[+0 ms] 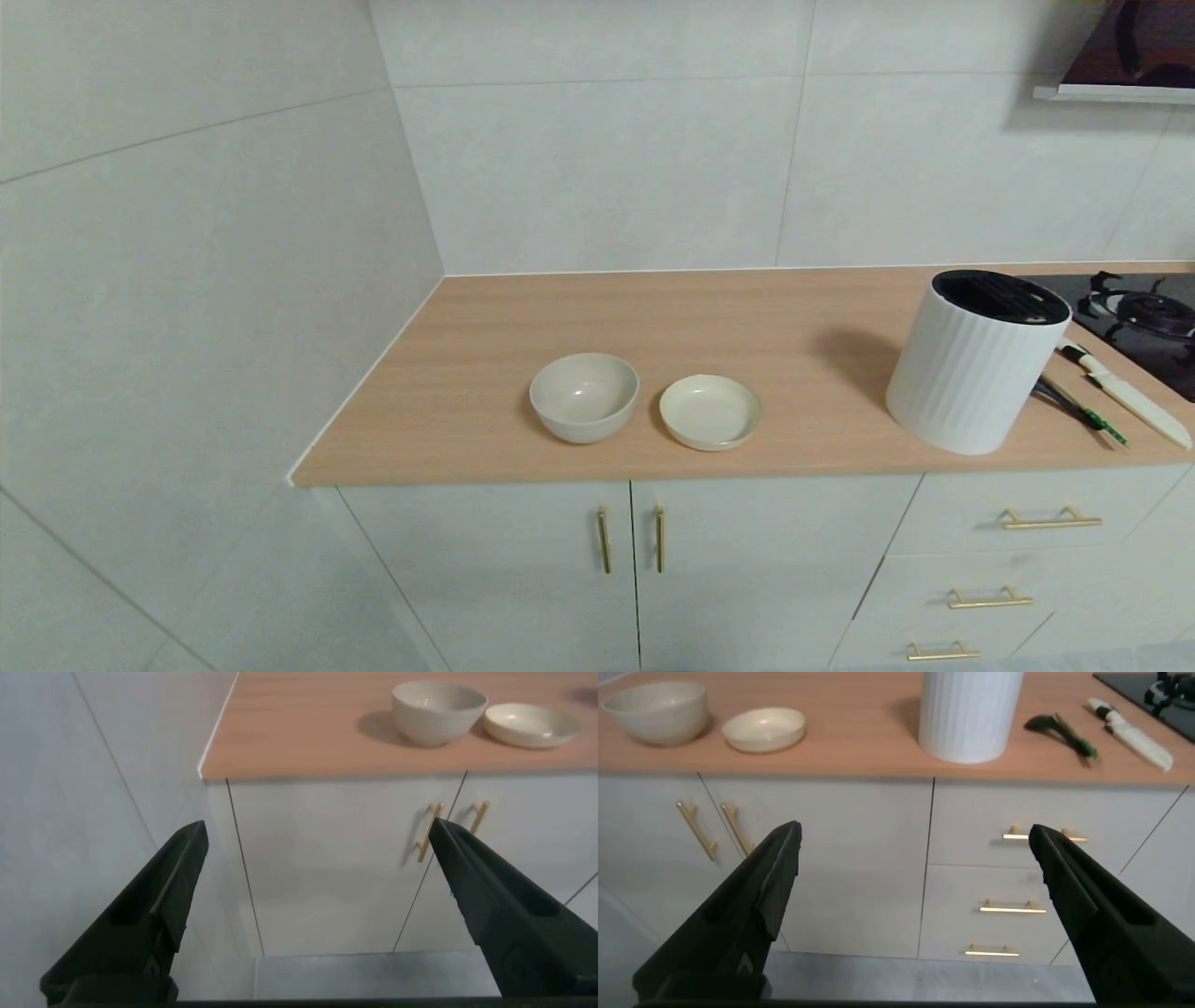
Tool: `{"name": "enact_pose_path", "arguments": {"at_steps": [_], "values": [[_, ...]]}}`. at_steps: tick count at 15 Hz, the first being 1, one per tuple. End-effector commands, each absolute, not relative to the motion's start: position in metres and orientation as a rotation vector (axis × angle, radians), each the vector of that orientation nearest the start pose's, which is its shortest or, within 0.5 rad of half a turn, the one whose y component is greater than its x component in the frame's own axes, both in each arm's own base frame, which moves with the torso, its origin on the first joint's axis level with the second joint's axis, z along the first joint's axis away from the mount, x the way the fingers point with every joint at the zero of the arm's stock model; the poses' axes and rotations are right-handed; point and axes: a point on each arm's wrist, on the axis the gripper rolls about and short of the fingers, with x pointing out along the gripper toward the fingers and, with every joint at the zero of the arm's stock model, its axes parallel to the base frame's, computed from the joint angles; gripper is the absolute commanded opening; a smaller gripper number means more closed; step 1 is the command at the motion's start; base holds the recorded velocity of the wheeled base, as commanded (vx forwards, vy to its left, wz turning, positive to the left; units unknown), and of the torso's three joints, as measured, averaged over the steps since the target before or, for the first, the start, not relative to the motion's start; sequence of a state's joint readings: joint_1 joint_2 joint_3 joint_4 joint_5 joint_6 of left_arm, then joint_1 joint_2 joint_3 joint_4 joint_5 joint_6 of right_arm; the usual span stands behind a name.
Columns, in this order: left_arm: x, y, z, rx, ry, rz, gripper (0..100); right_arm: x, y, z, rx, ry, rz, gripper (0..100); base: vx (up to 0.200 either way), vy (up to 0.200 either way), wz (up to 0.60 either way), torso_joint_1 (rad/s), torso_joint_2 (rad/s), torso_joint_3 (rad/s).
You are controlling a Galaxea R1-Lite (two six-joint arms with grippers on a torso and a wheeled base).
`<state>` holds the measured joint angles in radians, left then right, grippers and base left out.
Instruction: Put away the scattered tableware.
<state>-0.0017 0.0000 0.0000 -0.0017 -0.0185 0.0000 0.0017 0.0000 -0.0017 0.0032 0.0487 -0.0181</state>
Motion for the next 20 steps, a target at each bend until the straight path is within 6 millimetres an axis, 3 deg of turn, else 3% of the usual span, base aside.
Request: {"name": "enact_pose_path", "arguments": {"at_steps": [1,20], "values": [[-0.0228,-0.0004,0.0756,0.0,-0.002,-0.02,100,-0.0229,0.0011,0.0756,-0.018,0.001,0.051,100,0.0,0.0,0.0,-0.227,0.5,0.281],[-0.0228,-0.0004,0.0756,0.0,-0.002,-0.02,100,-0.0229,0.0011,0.0756,-0.018,0.001,0.051,100,0.0,0.0,0.0,-0.223,0.51,0.288]]}}
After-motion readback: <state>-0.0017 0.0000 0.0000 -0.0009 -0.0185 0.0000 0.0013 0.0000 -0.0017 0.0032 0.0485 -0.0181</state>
